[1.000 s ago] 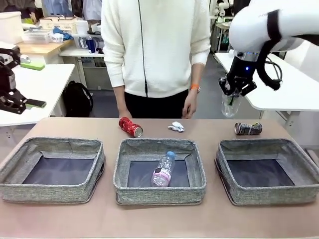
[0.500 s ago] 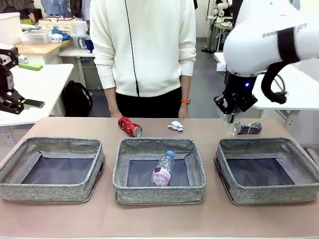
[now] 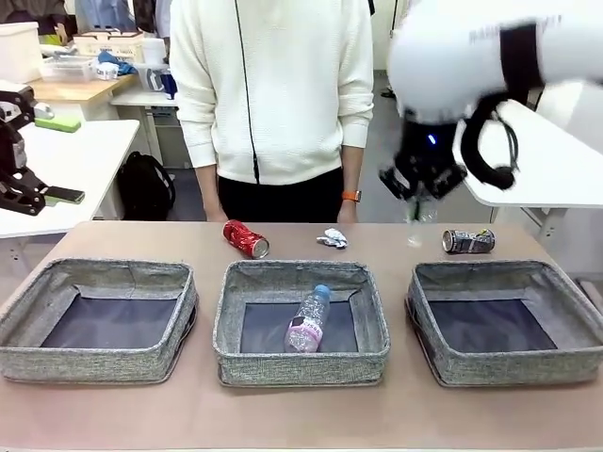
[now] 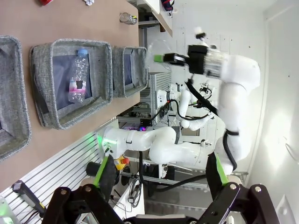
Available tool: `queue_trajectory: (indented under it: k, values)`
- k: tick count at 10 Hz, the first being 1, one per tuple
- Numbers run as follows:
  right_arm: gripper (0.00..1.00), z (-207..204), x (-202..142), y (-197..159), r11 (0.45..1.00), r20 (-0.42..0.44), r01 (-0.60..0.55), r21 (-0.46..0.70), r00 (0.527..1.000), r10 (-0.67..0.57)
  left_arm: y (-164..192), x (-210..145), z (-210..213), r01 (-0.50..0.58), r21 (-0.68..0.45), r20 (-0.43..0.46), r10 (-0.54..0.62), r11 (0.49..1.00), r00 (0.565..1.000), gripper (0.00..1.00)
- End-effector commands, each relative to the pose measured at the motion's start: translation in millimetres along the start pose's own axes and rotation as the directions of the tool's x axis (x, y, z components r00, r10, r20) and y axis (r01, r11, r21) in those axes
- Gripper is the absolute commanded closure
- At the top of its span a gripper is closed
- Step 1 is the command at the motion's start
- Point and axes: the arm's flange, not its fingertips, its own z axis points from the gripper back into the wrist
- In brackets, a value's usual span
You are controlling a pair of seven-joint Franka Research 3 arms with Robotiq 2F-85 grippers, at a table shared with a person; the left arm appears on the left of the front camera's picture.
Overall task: Sort the waste into the appropriate baskets.
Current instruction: Pick up the waste item pointed out by the person.
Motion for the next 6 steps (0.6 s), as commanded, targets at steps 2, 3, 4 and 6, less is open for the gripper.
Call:
queue_trajectory:
  k: [2, 3, 4, 6]
  values:
    - [0.99, 104.3, -54.1, 64.2, 0.998, 0.01, 0.043, -0.037, 0.999, -0.043, 0.0, -2.0, 0.8, 0.011, 0.006, -0.007, -0.011, 1.0, 1.0, 0.0]
    - [0.99, 125.0, -68.8, 73.6, 0.999, -0.007, -0.029, 0.02, 1.0, 0.029, 0.0, -2.0, 0.8, 0.011, 0.006, -0.007, -0.011, 1.0, 1.0, 0.0]
    - [0.99, 143.4, -81.8, 78.3, 0.989, -0.007, -0.117, 0.091, 0.993, 0.118, 0.0, -2.0, 0.8, 0.011, 0.006, -0.007, -0.011, 1.0, 1.0, 0.0]
    - [0.99, 165.7, -97.1, 80.8, 0.971, 0.019, -0.173, 0.167, 0.985, 0.172, 0.0, -2.0, 0.8, 0.011, 0.006, -0.007, -0.011, 1.0, 1.0, 0.0]
